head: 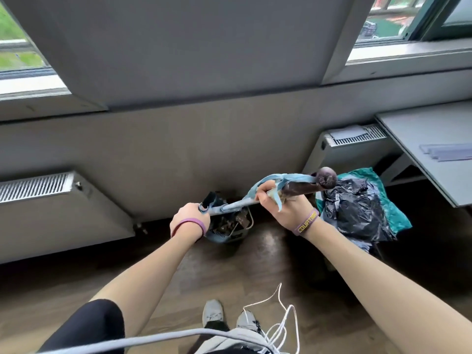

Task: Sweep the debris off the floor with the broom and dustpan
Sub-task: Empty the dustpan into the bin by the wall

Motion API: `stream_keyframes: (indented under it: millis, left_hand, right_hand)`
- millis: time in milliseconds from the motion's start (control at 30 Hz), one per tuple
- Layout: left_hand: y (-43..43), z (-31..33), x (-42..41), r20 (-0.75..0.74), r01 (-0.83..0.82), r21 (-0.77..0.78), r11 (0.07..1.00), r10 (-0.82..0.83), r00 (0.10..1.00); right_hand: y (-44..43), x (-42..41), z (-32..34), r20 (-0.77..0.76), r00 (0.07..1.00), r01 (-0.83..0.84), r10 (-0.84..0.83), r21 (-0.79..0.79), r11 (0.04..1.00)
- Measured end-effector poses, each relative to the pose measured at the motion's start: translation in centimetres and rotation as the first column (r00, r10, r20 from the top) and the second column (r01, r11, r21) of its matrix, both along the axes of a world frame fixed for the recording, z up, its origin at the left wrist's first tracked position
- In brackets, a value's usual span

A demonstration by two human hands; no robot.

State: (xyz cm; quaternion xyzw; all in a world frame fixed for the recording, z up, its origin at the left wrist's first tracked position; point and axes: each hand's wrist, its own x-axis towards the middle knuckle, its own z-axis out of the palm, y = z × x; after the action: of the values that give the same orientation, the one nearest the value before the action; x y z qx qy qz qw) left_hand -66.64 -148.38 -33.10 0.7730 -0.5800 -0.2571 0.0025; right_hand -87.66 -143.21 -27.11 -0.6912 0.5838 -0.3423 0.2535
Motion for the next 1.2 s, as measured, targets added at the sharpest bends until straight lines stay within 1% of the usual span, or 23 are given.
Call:
stream_keyframes:
  millis: [67,133,200,233,300,400,467,533,633,733,867,967,1200]
  left_hand:
    - [-0.8,-0.5,-0.3,0.025,0.056,0.0,0.998,-0.056,0.998]
    - [-1.6,-1.0,-0.5,0.062,0.117,0.006,0.993,-0.117,0.991]
    - [-2.3,-1.3,-0.5,0.101,0.19,0.013,0.982,-0.19,0.977]
    - [-2.7,-1.4,-0.4,0.117,0.238,0.017,0.971,-0.238,0.964]
    - [-3.2,-1.7,-0.3,0.138,0.326,0.023,0.945,-0.326,0.935]
    - [-3.4,-1.9,-0.2,0.155,0.383,0.016,0.924,-0.381,0.912]
    - [-3.4,-2.1,-0.3,0.168,0.403,0.012,0.915,-0.399,0.901]
    - [-3.3,-2.2,-0.4,0.187,0.433,0.024,0.901,-0.429,0.884]
    - [-3.0,-2.3,-1.1,0.217,0.471,0.055,0.881,-0.47,0.855]
    - [-2.5,-2.1,-2.1,0.239,0.488,0.087,0.869,-0.493,0.836]
    - [-1.8,-1.8,-3.6,0.276,0.513,0.124,0.849,-0.526,0.804]
    - [-1.2,-1.5,-4.7,0.298,0.511,0.13,0.85,-0.525,0.797]
    - [0.8,-1.0,-6.5,0.356,0.547,0.168,0.82,-0.568,0.742]
  right_hand:
    - [-0.8,-0.4,0.2,0.039,0.999,0.031,-0.03,-0.01,0.999]
    - [-1.9,-0.7,0.2,0.083,0.994,0.065,-0.068,0.039,0.997]
    - [-2.7,-1.0,-0.3,0.069,0.99,0.121,-0.126,0.072,0.99]
    - [-3.1,-1.2,-0.4,0.079,0.984,0.149,-0.159,0.113,0.982]
    - [-3.7,-1.4,-0.4,0.17,0.946,0.234,-0.276,0.233,0.944]
    - [-4.6,-1.3,0.3,0.263,0.883,0.313,-0.388,0.285,0.906]
    - [-5.3,-1.2,0.5,0.383,0.816,0.311,-0.433,0.34,0.887]
    - [-6.1,-1.5,0.8,0.438,0.77,0.313,-0.464,0.374,0.873]
    - [-7.3,-2.6,1.0,0.445,0.757,0.336,-0.479,0.363,0.869]
    - [-8.2,-4.1,1.5,0.422,0.778,0.349,-0.465,0.325,0.879]
    - [-8.7,-6.1,2.4,0.427,0.801,0.321,-0.42,0.285,0.903]
    - [-8.8,-7.5,2.5,0.417,0.816,0.308,-0.4,0.272,0.912]
    - [-7.6,-8.9,1.9,0.447,0.79,0.325,-0.42,0.276,0.904]
